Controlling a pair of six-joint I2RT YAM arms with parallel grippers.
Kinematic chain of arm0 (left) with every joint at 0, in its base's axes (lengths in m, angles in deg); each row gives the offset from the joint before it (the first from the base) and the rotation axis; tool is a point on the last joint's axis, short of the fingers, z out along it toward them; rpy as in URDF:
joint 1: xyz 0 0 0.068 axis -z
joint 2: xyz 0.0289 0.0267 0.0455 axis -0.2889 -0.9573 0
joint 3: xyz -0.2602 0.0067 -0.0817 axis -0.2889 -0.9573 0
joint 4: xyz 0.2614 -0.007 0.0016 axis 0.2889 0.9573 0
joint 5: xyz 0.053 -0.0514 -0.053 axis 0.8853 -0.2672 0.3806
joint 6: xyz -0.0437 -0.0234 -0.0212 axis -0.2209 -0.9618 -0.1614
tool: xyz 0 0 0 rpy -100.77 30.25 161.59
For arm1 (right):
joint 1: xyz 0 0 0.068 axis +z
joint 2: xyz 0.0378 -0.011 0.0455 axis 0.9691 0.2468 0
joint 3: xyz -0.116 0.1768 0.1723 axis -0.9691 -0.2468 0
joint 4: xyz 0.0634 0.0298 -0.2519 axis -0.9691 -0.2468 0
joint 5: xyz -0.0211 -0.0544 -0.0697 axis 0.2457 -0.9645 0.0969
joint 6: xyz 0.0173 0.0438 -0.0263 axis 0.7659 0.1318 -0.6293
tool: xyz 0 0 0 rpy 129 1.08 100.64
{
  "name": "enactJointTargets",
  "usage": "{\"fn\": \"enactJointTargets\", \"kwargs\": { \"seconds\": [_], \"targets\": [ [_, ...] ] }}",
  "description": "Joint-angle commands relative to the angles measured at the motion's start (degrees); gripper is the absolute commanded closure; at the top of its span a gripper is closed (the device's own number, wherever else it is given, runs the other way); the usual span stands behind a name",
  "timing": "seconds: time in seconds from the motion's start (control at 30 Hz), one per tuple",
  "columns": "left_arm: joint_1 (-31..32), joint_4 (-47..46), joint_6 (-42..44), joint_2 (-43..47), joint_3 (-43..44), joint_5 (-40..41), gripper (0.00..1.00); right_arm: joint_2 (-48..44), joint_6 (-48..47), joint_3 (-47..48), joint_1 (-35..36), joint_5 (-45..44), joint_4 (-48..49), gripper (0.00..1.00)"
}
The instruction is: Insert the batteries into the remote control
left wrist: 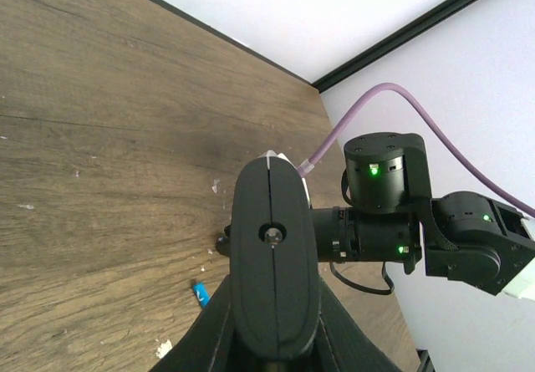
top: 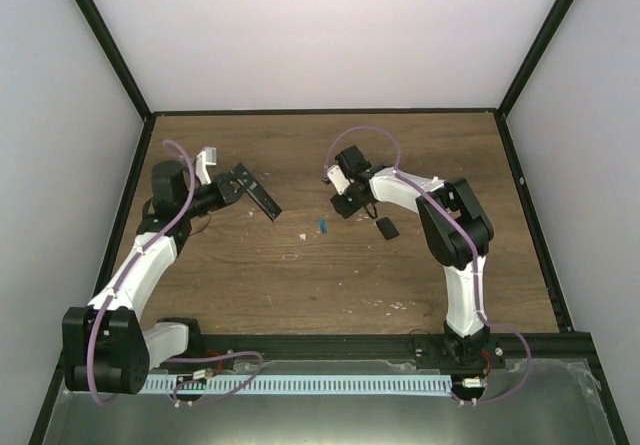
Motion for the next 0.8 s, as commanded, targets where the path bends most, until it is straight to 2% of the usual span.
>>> {"fn": "enactJointTargets", "kwargs": {
  "seconds": [0.0,0.43,0.6,0.77],
  "targets": [
    [-0.4,-1.3,0.4,-0.1,1.6,-0.9,1.0,1.9,-0.6,1.1,-1.2,-1.7,-2.0,0.84],
    [-0.4,-2.8,-1.0,0.7,0.1,-0.9,1.0,0.2,-0.1,0.3,-2.0,-2.6,-3.2,0.93],
    [-0.4,-6.7,-3.8,0.3,-1.9,-1.3,1.0,-2.4,1.4,-0.3,-2.1,0.1,-3.1,0.99],
    [-0.4,-8.4,-5.7,-0.2,-3.2,-1.4,1.0,-7.5,4.1,-1.1,-2.1,4.9,-2.7,0.99]
  ]
}}
